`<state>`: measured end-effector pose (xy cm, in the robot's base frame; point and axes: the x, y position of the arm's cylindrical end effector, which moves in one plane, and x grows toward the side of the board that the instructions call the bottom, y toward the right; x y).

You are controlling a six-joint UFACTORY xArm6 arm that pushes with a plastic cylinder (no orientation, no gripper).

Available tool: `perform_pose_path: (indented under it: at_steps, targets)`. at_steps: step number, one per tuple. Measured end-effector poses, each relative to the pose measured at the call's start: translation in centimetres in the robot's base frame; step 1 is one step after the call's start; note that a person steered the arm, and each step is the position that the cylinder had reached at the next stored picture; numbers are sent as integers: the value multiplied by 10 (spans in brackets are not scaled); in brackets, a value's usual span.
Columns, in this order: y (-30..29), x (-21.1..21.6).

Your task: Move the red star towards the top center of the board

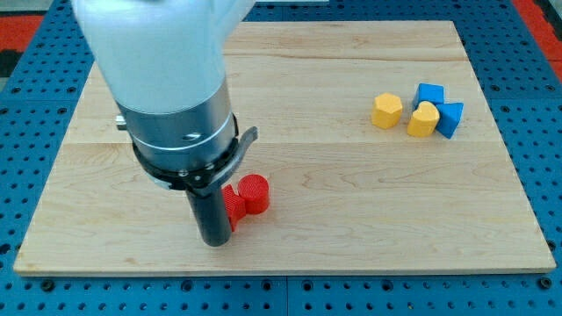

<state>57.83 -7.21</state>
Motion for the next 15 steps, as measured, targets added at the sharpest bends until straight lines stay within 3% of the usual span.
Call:
perform_pose_path:
  at_steps: [4, 8, 11, 13, 15]
  targets:
    - [7, -44]
    - [5, -166]
    - [36, -211]
    - [58, -257]
    - [43, -319]
